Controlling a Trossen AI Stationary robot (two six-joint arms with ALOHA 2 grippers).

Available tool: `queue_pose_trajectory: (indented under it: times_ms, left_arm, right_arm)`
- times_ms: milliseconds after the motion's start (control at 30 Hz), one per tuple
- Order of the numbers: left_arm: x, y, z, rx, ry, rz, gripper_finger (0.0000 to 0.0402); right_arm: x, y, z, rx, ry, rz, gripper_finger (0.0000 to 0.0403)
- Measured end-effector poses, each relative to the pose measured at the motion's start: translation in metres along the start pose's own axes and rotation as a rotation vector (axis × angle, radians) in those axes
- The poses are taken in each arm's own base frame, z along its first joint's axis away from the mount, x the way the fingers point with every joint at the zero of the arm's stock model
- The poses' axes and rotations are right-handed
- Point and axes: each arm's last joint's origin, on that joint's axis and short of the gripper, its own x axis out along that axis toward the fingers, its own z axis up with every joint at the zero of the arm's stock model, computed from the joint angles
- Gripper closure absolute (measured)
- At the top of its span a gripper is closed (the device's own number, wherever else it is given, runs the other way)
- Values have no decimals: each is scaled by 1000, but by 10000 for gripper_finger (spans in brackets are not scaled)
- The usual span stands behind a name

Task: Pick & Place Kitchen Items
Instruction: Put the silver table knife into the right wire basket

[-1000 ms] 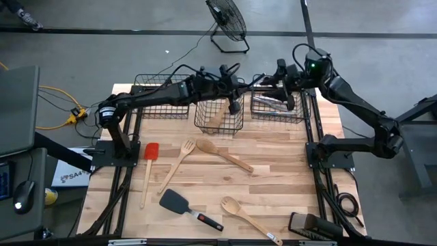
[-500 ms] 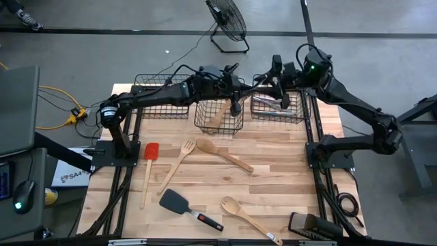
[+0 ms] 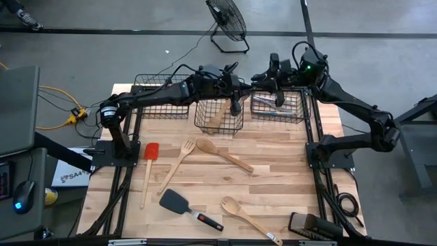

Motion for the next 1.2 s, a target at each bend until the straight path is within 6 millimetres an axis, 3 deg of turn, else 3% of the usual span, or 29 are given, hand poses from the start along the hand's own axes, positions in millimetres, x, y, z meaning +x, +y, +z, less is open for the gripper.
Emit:
queue_pose_trajectory:
  times_ms: [67, 367, 633, 767, 1000, 1200]
  left_arm:
    - [0, 0, 0, -16, 2, -1, 371]
    - [0, 0, 0, -52, 2, -4, 365]
    - [-2, 0, -1, -68, 35, 29, 247]
    - [-17, 3, 3, -68, 119, 114, 223]
    - [-56, 11, 16, 31, 260, 296, 227]
    - [-78, 41, 7, 55, 411, 355, 243]
  right_arm:
    - [0, 0, 0, -10, 0, -7, 372]
    - [0, 0, 0, 30, 1, -2, 374]
    - [-9, -10, -2, 96, 12, -57, 374]
    - [-14, -16, -6, 109, 57, -160, 374]
    - [-15, -22, -1, 26, 268, -386, 374]
    - [-9, -41, -8, 80, 449, -590, 374]
